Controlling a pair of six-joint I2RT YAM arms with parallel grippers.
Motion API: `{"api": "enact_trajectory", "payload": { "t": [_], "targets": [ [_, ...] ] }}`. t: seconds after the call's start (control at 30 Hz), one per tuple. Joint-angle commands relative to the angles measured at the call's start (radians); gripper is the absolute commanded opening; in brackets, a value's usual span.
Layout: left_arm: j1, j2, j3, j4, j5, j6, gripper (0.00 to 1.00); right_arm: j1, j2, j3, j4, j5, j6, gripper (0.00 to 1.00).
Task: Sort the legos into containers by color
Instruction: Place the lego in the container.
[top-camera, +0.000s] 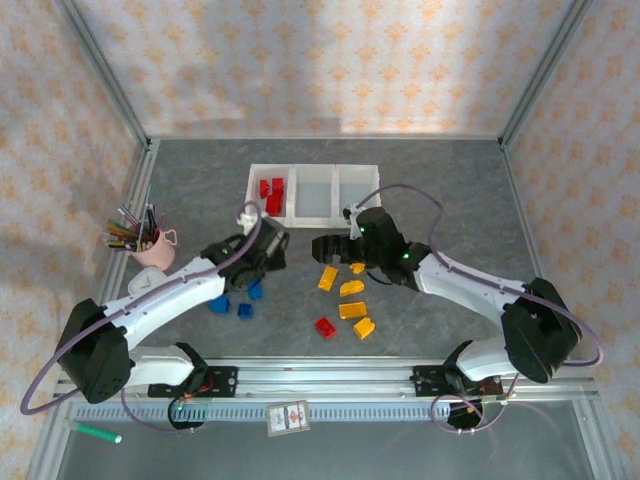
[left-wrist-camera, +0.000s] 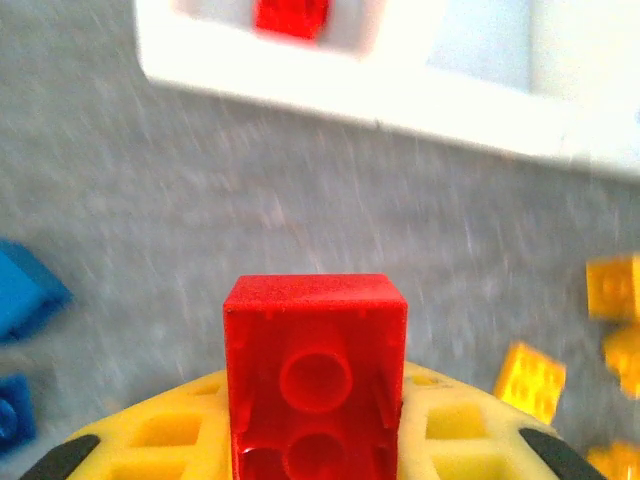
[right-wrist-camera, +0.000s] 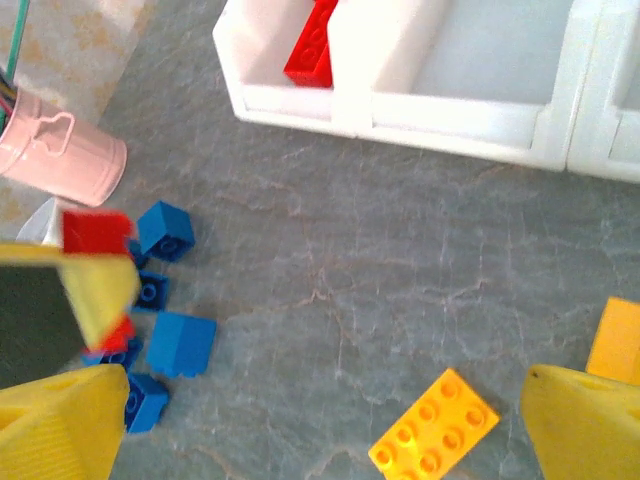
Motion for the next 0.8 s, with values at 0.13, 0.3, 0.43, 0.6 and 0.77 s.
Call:
{"api": "enact_trajectory", "payload": {
  "t": [0.13, 0.3, 0.43, 0.6, 0.77],
  "targets": [
    [0.219, 0.164, 0.206, 0.107, -0.061, 0.158, 0.17, -0.042, 0.089, 0.066, 0.027, 0.047, 0.034, 1.00],
    [0.300, 0.335, 0.326, 0.155, -0.037, 0.188, 0.17, -0.063, 0.124, 0.089, 0.029, 0.066, 0.024, 1.00],
    [0.320, 0.466, 0.427, 0.151, -0.021, 0.205, 0.17, -0.070, 0.127, 0.090, 0.036, 0.071, 0.016, 1.00],
    [0.321, 0.567, 0.512, 0.171, -0.010, 0.239, 0.20, -0.077, 0.143, 0.100, 0.032, 0.069, 0.006, 1.00],
    [0.324, 0.662, 0.596, 0.130, -0.014, 0.263, 0.32, -0.078, 0.158, 0.110, 0.031, 0.064, 0.005, 1.00]
  ]
}}
